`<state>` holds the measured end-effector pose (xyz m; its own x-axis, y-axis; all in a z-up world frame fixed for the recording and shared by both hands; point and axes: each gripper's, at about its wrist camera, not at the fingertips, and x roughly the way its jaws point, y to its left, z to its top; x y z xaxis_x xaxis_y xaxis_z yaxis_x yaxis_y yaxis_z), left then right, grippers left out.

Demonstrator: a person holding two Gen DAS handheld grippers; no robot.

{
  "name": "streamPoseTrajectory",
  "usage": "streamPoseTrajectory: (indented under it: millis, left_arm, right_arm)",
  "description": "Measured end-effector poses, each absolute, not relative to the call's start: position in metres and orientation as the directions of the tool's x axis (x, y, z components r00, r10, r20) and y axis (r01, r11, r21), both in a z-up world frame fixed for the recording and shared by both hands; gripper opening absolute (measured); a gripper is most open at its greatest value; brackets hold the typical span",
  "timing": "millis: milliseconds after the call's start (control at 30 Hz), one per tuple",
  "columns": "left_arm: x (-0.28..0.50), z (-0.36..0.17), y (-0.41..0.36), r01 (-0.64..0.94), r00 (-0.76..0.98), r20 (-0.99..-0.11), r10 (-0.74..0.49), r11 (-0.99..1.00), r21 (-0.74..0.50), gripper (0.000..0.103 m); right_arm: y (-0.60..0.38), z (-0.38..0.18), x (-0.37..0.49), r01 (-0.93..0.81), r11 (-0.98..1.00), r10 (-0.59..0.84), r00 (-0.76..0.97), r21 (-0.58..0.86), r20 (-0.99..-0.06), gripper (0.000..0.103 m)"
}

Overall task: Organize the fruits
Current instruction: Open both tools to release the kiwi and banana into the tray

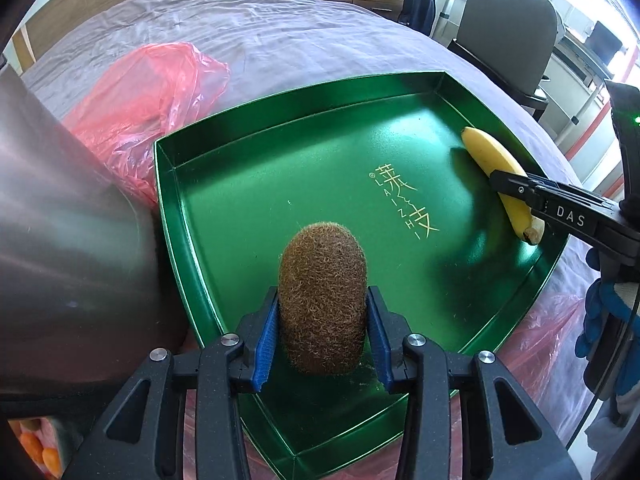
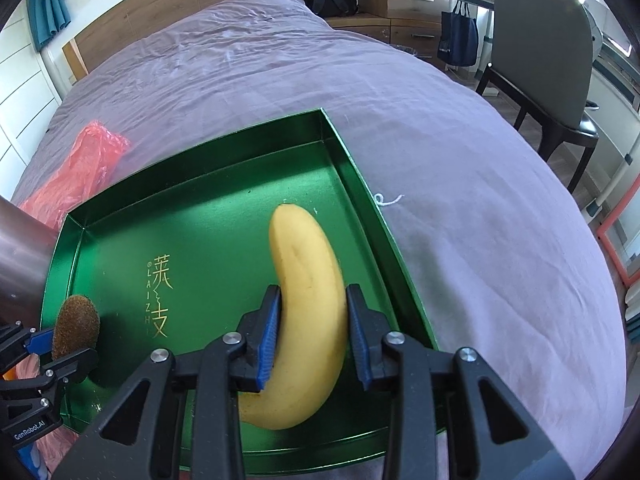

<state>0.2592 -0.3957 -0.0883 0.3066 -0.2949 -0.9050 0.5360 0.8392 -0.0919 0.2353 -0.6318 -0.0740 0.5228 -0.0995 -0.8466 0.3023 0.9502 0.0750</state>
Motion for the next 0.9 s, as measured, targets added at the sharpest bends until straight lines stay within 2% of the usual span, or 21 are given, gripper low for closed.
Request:
streamPoseTrajectory:
  millis: [100,167,233,300,500,733,900]
  left_arm:
    - [0.260,-0.086,-0.396,0.534,0.304,-0.907,-0.291,0.841,-0.091,0.037]
    - [0.258,-0.082,-0.395,0.533,0.328,-0.904,-0.273,0.844,-0.062,0.045]
    - [0.252,-0.075,-0.394,0.536,0.353,-0.898,-0.264,0.843,-0.037,0.049]
    - [0.246,-0.066,-0.393,0.539,0.371,-0.890,-0.266,0.842,-0.027,0.054]
    - [0.220,-0.026,-0.385,0.552,0.409,-0.858,-0.309,0.833,-0.037,0.055]
    - [0.168,0.036,-0.359,0.581,0.465,-0.795,-0.388,0.812,-0.056,0.057]
    - [0.130,0.066,-0.334,0.604,0.509,-0.764,-0.397,0.797,-0.011,0.061]
  right_arm:
    - [-0.632,-0.073,0.234,0.314,0.946,-0.097,0.514,0.081,-0.852,0.025]
    - [-0.630,-0.073,0.232,0.317,0.944,-0.088,0.514,0.094,-0.853,0.032]
    - [-0.628,-0.070,0.229,0.325,0.941,-0.095,0.520,0.093,-0.849,0.071]
    - [-0.624,-0.061,0.224,0.319,0.943,-0.100,0.539,0.093,-0.836,0.087]
    - [-0.612,-0.011,0.202,0.314,0.946,-0.132,0.601,0.081,-0.788,0.098]
    - [-0.593,0.055,0.153,0.319,0.942,-0.158,0.695,0.105,-0.701,0.098]
    - [-0.562,0.090,0.121,0.283,0.954,-0.150,0.737,0.100,-0.659,0.098]
